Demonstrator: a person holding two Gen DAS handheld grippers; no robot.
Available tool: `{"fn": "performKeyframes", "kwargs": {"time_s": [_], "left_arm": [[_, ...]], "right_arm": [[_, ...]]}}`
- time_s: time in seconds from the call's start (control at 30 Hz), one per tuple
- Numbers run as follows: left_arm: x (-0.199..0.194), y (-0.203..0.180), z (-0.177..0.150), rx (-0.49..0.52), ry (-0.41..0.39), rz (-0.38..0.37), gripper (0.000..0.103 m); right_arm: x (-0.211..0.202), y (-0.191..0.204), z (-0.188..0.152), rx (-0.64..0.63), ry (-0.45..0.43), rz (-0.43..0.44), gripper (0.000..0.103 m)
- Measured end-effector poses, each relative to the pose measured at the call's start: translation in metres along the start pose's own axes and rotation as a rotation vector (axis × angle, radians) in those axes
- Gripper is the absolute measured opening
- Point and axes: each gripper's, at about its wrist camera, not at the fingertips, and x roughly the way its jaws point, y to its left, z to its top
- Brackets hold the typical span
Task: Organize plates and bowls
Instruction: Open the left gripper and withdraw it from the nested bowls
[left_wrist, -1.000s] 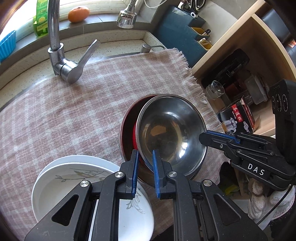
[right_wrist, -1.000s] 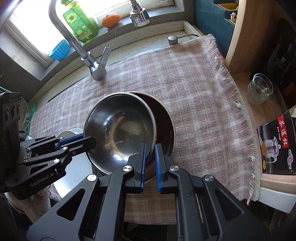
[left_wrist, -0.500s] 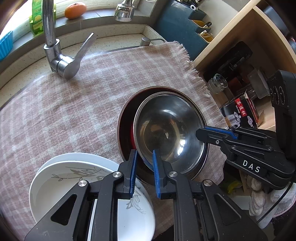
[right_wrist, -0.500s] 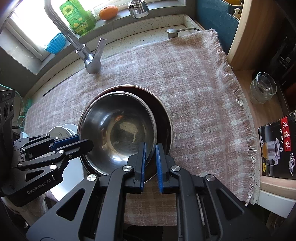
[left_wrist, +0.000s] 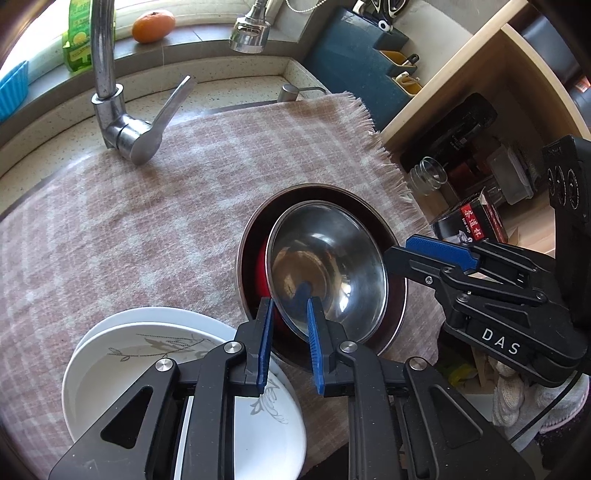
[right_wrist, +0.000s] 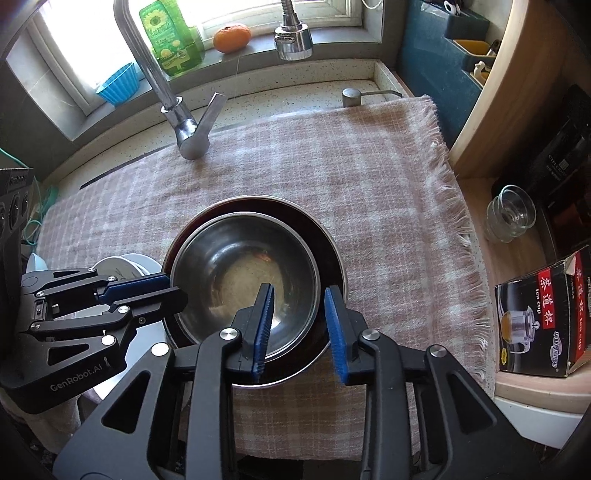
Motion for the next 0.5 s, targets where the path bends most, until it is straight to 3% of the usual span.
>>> {"fn": "performKeyframes", "kwargs": {"time_s": [0.13,0.5], "left_arm": [[-0.012,0.003,0.001,-0.011,-0.026,-0.018,0.016],[-0.069,0.041,-0.013,-0.083,-0.138,0.004,0.016]], "right_arm": [[-0.007,0.01,0.004,-0.024,-0.022,-0.005,0.039],[-0.029,0.058,0.019,-0.093,-0.112,0.048,0.048]]}}
